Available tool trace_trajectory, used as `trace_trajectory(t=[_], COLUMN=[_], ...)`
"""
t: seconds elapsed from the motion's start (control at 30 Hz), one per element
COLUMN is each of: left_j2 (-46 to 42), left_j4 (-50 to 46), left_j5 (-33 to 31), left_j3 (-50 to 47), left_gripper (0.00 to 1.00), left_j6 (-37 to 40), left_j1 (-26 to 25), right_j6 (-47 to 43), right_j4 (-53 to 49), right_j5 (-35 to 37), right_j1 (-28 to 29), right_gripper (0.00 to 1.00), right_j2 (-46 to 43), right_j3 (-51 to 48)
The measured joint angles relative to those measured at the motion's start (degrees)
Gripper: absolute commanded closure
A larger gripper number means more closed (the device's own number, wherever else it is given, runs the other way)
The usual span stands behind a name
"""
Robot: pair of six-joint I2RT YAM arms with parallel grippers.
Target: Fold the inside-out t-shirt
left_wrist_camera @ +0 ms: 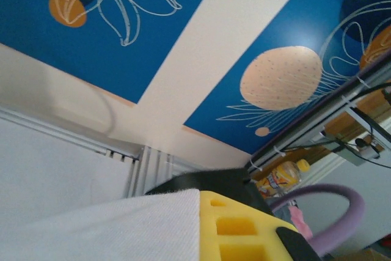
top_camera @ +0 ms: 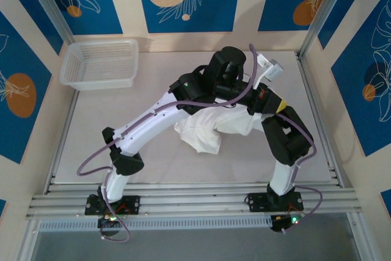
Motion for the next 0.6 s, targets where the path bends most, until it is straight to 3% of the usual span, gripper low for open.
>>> trace_trajectory(t=[0.2,0.43,0.6], left_j2=[0.0,0.35,0.42], left_j4=[1.25,-0.17,-0.92], left_j5=[1.53,1.75,1.77], left_j3=[0.74,5.14,5.77], left_gripper=[1.0,1.0,1.0], left_j6=[0.2,-0.22,-0.92], left_j1=[-0.31,-0.33,-0.42], right_j6=[0.83,-1.75,-5.6], right_j4=[-2.29,-7.1,-14.49], right_j5=[0.5,3.3,8.04], right_j1=[-1.9,0.28,2.05], right_gripper=[0.92,0.89,0.77], right_j2=[-0.37,11.98,18.21], right_j3=[8.7,16.94,19.74])
